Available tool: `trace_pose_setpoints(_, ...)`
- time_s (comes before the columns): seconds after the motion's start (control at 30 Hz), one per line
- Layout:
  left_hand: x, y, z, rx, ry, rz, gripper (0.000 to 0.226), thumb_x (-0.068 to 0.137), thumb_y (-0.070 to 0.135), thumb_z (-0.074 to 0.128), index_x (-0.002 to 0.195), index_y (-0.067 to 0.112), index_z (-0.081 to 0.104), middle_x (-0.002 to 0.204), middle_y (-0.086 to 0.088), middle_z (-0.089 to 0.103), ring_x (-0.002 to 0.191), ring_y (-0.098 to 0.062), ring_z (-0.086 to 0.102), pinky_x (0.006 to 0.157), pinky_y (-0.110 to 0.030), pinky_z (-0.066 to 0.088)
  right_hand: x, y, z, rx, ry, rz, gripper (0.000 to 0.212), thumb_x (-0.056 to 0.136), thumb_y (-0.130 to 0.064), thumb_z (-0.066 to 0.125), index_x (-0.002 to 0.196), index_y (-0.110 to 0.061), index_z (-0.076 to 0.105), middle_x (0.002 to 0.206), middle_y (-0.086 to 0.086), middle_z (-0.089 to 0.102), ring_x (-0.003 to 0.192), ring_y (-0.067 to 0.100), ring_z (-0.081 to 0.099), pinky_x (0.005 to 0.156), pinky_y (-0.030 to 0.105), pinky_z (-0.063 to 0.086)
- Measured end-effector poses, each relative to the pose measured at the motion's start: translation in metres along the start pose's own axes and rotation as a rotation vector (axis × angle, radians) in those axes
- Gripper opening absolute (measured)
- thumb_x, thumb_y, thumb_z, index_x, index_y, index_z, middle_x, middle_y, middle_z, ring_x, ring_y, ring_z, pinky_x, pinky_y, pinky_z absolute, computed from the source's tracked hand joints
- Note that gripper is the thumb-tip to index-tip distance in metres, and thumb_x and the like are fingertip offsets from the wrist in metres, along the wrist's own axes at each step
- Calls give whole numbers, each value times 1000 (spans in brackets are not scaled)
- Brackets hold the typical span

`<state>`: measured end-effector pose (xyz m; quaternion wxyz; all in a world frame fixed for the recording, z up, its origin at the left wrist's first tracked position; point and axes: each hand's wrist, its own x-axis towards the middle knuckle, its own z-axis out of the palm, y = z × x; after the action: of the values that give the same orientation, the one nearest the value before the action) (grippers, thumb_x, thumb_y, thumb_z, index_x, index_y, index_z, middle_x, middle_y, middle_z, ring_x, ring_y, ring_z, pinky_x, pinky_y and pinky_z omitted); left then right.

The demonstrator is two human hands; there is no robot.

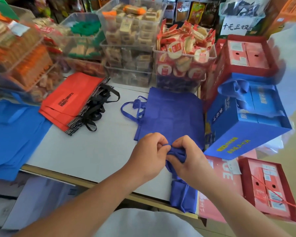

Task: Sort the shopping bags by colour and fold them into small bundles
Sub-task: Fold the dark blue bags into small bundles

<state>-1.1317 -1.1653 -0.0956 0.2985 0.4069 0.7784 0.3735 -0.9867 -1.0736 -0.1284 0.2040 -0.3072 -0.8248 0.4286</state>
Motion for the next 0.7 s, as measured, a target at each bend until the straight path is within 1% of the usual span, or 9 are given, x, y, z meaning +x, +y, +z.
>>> trace_pose_setpoints(0.1, 8, -12, -9, -83, 43, -93, 9, 95, 26, 67, 87, 22, 68, 78, 4, 70, 74, -15, 66, 76, -41, 58, 0, 2, -3, 8, 61, -54, 35, 79, -25, 85, 100, -30, 58, 103, -10, 57, 96, 13, 63, 81, 20, 49)
trace_pose_setpoints(0.17, 10, -18, -14, -68, 40, -118, 11, 96, 27, 66, 87, 21, 69, 79, 5, 71, 75, -15, 67, 76, -38, 58, -6, 3, -3, 25, 108, -7, 35, 78, -19, 87, 95, -35, 61, 97, -13, 62, 92, 12, 65, 78, 21, 51)
trace_pose_setpoints(0.3, 9, -19, -13, 26, -42, -134, 15, 99, 22, 58, 88, 19, 68, 82, 4, 69, 79, -15, 65, 79, -38, 57, -14, 10, 7, -73, 120, -109, 20, 85, -10, 76, 86, -21, 59, 84, -11, 56, 78, 12, 57, 67, 22, 45)
trace_pose_setpoints(0.37, 6, -12, -10, 56, -52, -109, 17, 99, 20, 57, 87, 17, 68, 82, 3, 68, 79, -17, 64, 78, -39, 57, -12, 10, 10, -94, 126, -153, 20, 84, -10, 70, 81, -22, 54, 80, -13, 50, 72, 8, 50, 62, 16, 39)
trace_pose_setpoints(0.43, 4, -5, -6, 80, -45, -55, 16, 99, 19, 57, 87, 16, 68, 83, 3, 68, 79, -17, 64, 77, -39, 57, -10, 9, 13, -90, 124, -146, 20, 83, -10, 69, 79, -22, 54, 78, -13, 50, 70, 8, 49, 61, 13, 37)
trace_pose_setpoints(0.53, 3, -7, -5, 46, -47, 3, 17, 100, 22, 57, 88, 19, 69, 85, 5, 68, 79, -12, 62, 79, -39, 55, -10, 7, 10, -40, 95, 14, 20, 87, -15, 75, 80, -28, 61, 76, -13, 58, 71, 10, 55, 61, 13, 39)
trace_pose_setpoints(0.57, 4, -12, -7, 59, -54, 37, 17, 100, 25, 57, 90, 23, 70, 89, 7, 67, 86, -11, 61, 83, -37, 54, -10, 7, 7, -15, 53, 82, 19, 87, -17, 77, 82, -30, 64, 76, -15, 61, 71, 10, 58, 61, 12, 41)
trace_pose_setpoints(0.63, 6, -26, -11, 65, -92, 91, 13, 100, 31, 59, 100, 32, 72, 106, 13, 63, 106, -6, 57, 93, -26, 50, -13, 8, 3, 91, -5, 186, 14, 88, -19, 78, 89, -29, 69, 78, -16, 68, 72, 8, 63, 62, 13, 45)
trace_pose_setpoints(0.7, 3, -33, -14, -121, -194, 62, 18, 98, 28, 66, 115, 32, 71, 119, 17, 64, 117, -1, 58, 99, -18, 48, -15, 8, 2, 240, 15, 257, 13, 89, -16, 77, 93, -27, 72, 81, -11, 73, 75, 10, 68, 67, 21, 52)
